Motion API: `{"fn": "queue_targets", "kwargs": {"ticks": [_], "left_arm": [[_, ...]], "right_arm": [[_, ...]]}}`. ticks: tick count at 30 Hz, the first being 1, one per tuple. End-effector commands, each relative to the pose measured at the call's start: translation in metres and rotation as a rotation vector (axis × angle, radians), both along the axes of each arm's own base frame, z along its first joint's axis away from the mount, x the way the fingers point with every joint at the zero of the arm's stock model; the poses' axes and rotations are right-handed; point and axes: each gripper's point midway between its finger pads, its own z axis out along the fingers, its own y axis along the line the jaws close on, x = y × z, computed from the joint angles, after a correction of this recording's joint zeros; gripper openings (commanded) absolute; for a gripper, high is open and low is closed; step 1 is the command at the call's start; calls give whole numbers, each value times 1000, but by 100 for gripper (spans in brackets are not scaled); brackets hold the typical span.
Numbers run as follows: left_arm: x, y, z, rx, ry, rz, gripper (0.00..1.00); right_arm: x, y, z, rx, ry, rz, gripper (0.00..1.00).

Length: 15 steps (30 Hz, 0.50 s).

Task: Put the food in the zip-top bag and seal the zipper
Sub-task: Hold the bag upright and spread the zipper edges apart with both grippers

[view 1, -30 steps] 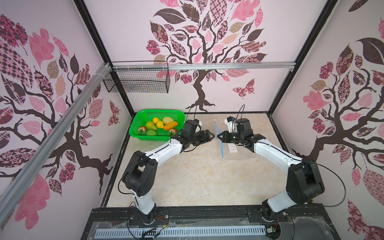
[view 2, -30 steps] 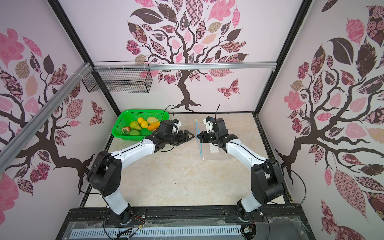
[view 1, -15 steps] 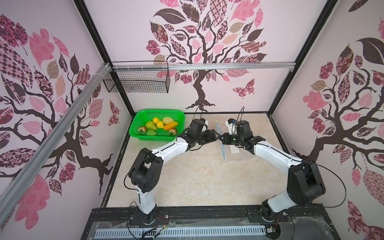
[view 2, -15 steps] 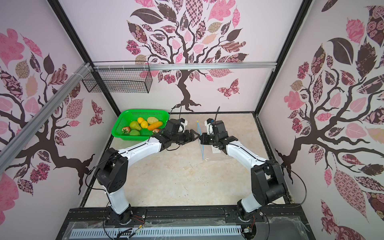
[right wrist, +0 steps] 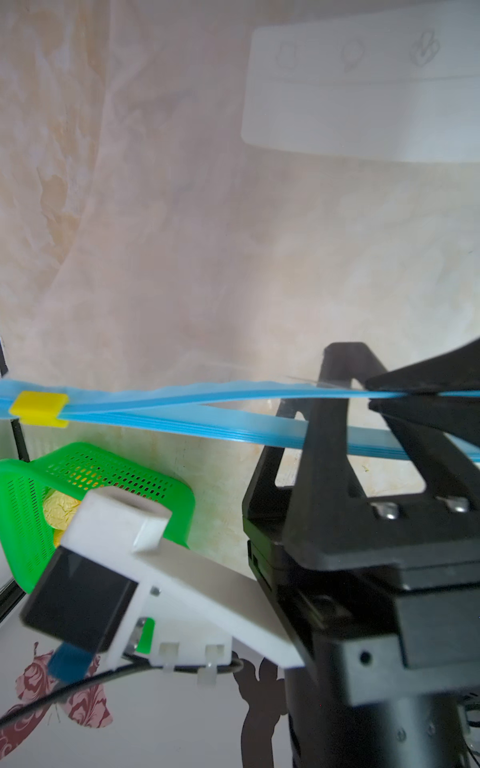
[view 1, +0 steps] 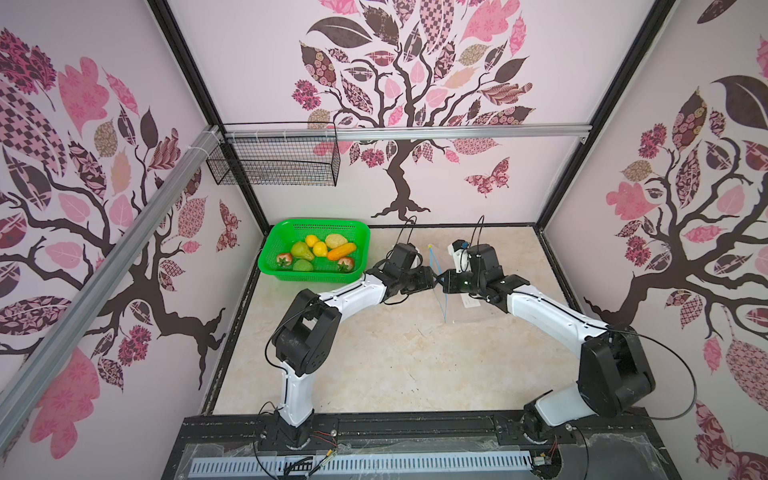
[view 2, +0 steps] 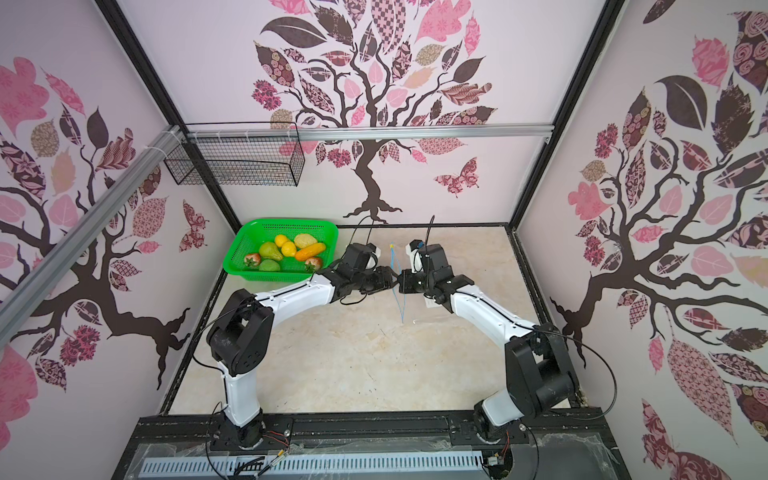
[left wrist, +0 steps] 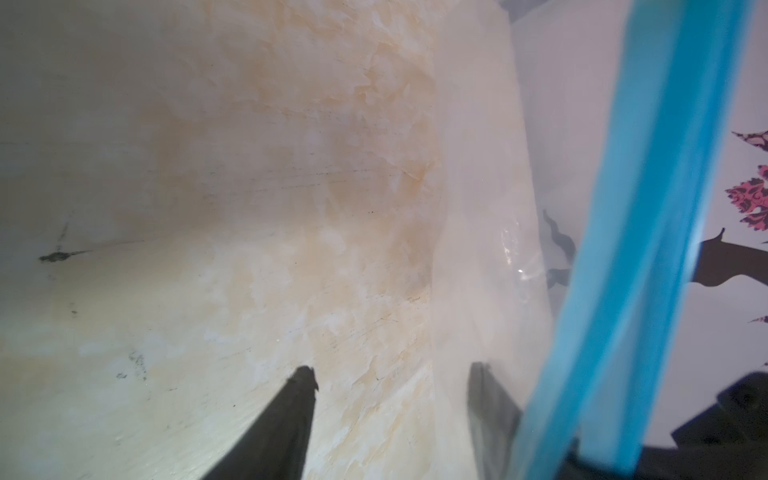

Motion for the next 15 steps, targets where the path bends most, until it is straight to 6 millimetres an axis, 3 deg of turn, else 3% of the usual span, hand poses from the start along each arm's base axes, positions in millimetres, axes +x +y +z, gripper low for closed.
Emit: {"fn": "queue_targets", "kwargs": {"ticks": [1,4,9,15], "left_arm": [[5,-16,15,-30,-34,-34,30],[1,-18,17,-41,-25,-54,0],[1,-4,19,46,-75,-11,0],[9,14,-7,231,-75,8,0]], "right_arm": [[2,-7,13,-51,-37,-19,0],[4,-20,8,-150,-41,-59,0],[7,-51,10,-405,-70,-159,0],[7,-74,52,-564,-198,-278,0]]}}
